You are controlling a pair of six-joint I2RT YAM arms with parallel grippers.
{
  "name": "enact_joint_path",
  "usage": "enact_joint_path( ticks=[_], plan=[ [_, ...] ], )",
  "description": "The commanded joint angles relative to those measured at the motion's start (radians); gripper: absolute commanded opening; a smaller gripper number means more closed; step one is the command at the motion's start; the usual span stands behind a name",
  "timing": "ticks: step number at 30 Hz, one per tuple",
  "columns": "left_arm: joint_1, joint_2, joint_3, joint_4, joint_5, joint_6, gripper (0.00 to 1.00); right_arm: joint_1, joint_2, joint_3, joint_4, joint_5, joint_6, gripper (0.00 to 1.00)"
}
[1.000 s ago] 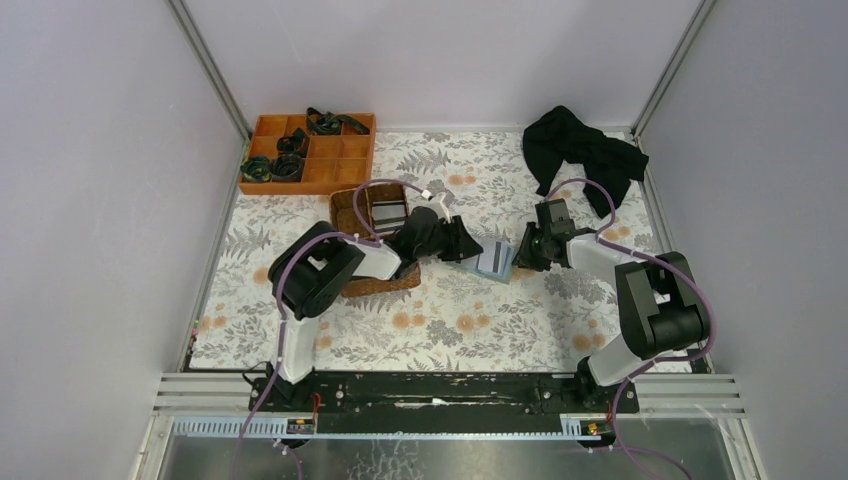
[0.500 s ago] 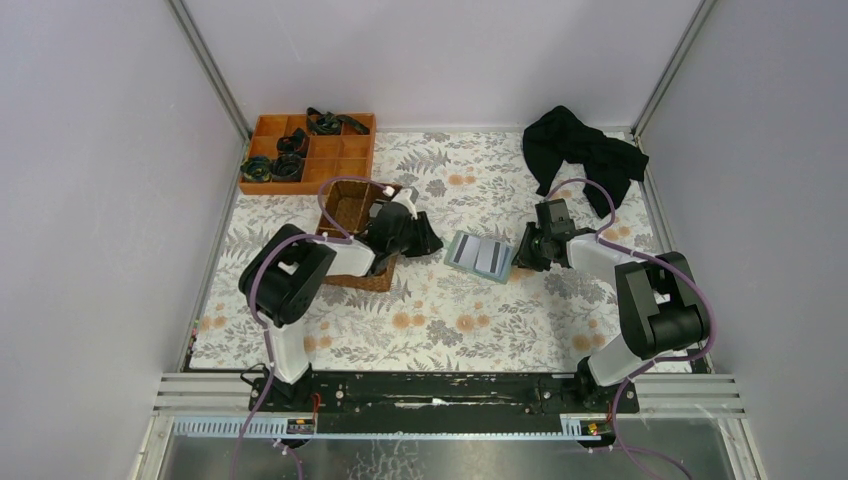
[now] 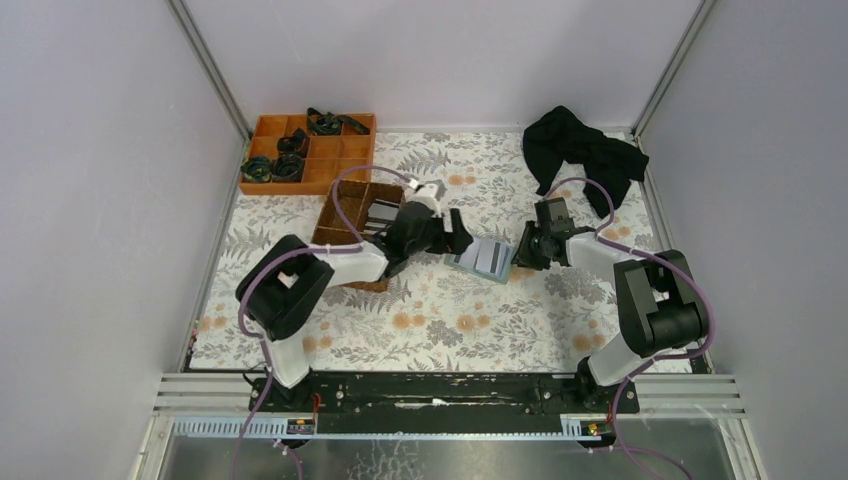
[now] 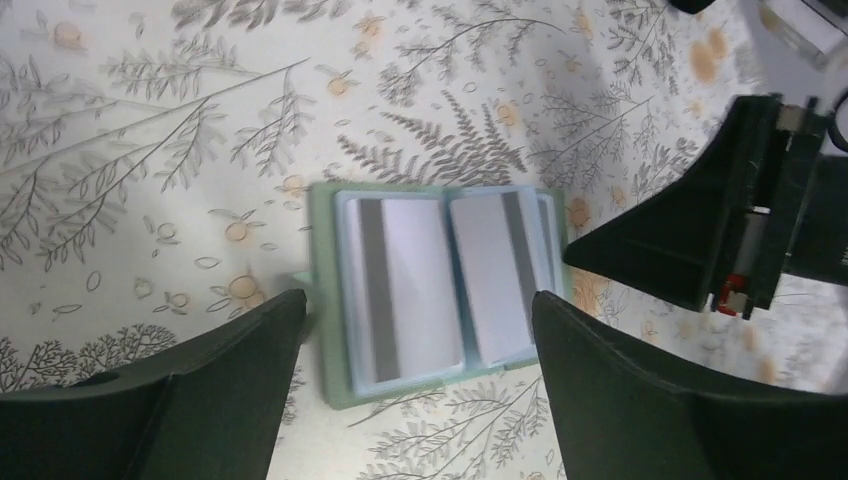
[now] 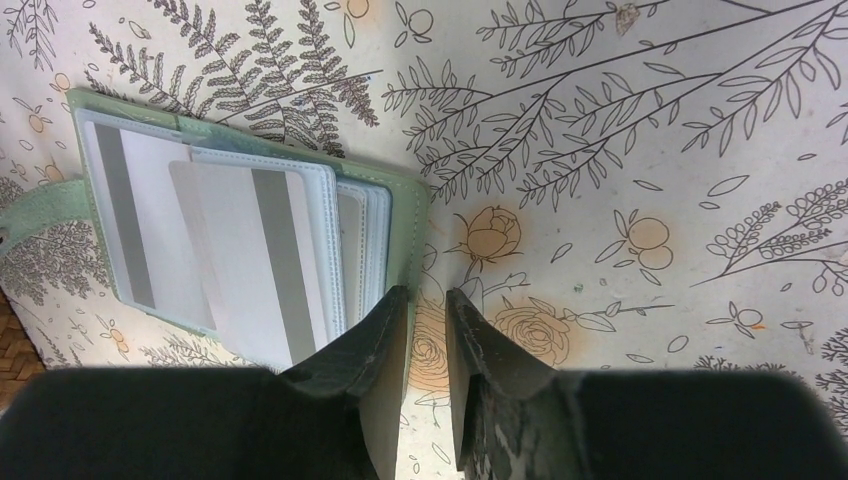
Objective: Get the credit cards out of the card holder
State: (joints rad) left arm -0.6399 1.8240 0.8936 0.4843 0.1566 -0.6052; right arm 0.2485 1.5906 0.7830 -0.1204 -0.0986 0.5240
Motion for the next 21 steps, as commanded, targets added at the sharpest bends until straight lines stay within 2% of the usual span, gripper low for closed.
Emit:
enact_joint_path(
  ticks=[1, 3, 4, 7, 9, 12, 15, 17, 21],
  plan=[
    [-0.151, -0.098, 0.126, -0.194, -0.486, 0.222, 0.9, -0.003, 0.012, 0.035, -0.011, 0.01, -0.028, 0.29],
    [-0.141, -0.111, 0.104, -0.197, -0.574, 0.123, 0.99, -0.003, 0.023, 0.041, -0.011, -0.001, -0.031, 0.29],
    [-0.11, -0.108, 0.086, -0.176, -0.56, 0.07, 1.0, -0.002, 0.03, 0.042, -0.007, -0.009, -0.03, 0.29],
    [0.035, -0.11, -0.015, 0.005, -0.144, -0.043, 0.99, -0.002, 0.041, 0.048, -0.01, -0.022, -0.03, 0.29],
    [0.077, -0.107, -0.043, 0.09, -0.019, -0.091, 0.84, -0.003, 0.039, 0.049, -0.011, -0.017, -0.035, 0.29],
    [0.06, -0.083, -0.027, 0.116, 0.087, -0.046, 0.81, -0.002, 0.037, 0.053, -0.013, -0.013, -0.044, 0.29],
    [0.051, -0.016, 0.019, 0.144, 0.229, -0.071, 0.89, -0.003, 0.041, 0.055, -0.009, -0.027, -0.052, 0.29],
    [0.046, 0.024, 0.039, 0.178, 0.294, -0.101, 0.91, -0.003, 0.045, 0.06, -0.012, -0.027, -0.058, 0.29],
    [0.031, 0.077, 0.055, 0.222, 0.32, -0.157, 0.9, -0.003, 0.057, 0.068, -0.018, -0.026, -0.064, 0.29]
  ],
)
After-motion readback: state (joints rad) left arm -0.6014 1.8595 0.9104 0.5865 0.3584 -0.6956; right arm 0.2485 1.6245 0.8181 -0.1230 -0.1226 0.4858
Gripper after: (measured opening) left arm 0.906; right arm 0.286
